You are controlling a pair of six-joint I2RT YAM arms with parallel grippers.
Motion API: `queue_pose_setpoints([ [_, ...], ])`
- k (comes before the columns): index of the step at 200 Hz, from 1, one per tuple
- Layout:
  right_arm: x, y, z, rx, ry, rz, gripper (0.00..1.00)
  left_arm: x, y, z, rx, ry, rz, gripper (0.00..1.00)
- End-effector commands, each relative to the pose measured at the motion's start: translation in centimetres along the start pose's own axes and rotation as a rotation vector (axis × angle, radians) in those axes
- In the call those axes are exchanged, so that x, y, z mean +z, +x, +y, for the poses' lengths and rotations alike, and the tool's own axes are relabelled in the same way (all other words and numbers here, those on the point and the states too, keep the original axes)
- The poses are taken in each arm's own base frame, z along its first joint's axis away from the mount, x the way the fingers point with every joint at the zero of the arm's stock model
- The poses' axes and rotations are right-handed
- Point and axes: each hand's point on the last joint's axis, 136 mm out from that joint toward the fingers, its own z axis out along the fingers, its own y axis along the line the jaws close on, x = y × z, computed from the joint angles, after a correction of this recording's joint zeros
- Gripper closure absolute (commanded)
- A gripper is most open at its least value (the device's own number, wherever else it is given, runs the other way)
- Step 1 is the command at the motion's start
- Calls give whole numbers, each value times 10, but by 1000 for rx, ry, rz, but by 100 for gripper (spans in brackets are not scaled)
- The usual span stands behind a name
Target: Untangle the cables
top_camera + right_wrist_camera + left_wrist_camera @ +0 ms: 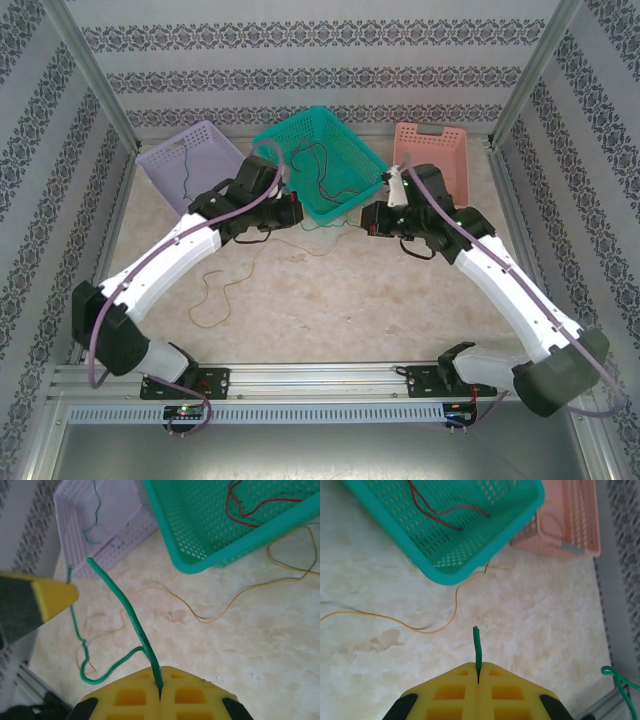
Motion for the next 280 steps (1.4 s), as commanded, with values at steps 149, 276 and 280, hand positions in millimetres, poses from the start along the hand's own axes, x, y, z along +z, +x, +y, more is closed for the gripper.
queue_pose_setpoints([
  [149,-45,-17,-8,106,-221,-431,100,-47,-41,74,-762,-33,-250,100],
  [276,-47,-25,41,-373,-164,-532,100,-30,-16,-75,-808,201,37,46],
  [280,-46,-24,43,-381,-166,-532,100,-29,-15,-76,-813,201,44,46],
])
